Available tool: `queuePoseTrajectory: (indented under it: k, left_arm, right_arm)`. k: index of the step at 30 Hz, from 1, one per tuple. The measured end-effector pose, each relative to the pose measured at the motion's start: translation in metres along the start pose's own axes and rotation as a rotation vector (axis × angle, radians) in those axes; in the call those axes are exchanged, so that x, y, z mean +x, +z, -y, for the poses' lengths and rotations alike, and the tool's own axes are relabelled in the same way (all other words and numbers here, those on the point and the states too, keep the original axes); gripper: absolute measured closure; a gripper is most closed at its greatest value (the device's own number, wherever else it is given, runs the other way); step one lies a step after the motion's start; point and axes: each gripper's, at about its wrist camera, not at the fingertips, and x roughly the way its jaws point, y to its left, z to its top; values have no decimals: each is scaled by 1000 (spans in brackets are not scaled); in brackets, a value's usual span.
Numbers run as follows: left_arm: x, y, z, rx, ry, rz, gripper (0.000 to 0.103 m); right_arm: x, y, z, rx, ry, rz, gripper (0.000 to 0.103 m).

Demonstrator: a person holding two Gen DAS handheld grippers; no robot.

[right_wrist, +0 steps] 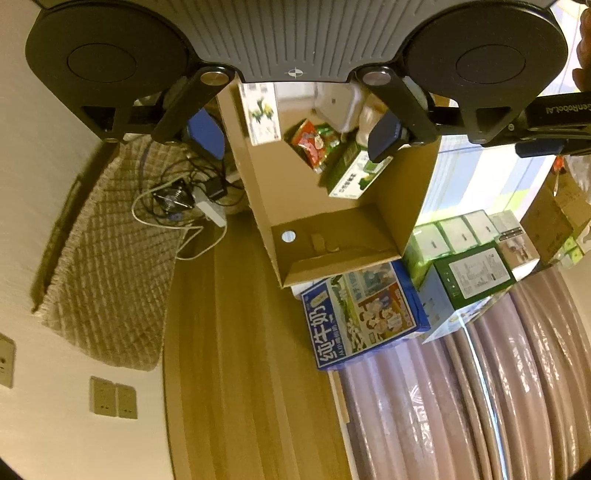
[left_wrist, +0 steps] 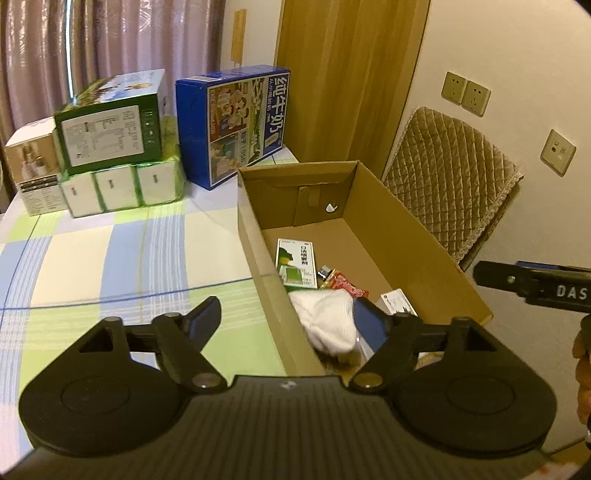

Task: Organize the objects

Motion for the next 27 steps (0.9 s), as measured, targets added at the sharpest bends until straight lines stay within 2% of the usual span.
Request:
queuePoseTrajectory:
  k: [4, 6, 9, 20, 27]
  left_arm:
    - [-21, -12, 2, -2, 1, 7, 17]
    - [-33, -20, 5, -1, 7, 17, 8]
    - [-50, -33, 9, 5, 10, 27, 1]
    - [-96, -76, 20, -16, 36, 38, 1]
    - [-114, -88, 29, -49, 26, 33, 1]
  right_arm:
    - [-26, -14, -1, 11, -4, 4, 9]
    - [-39, -21, -3, 4, -9, 4, 7]
    - [-58, -34, -3, 12, -19, 5, 2]
    - [-98, -72, -15, -3, -33, -47, 2]
    - [-117, -83, -25, -27, -42, -53, 2]
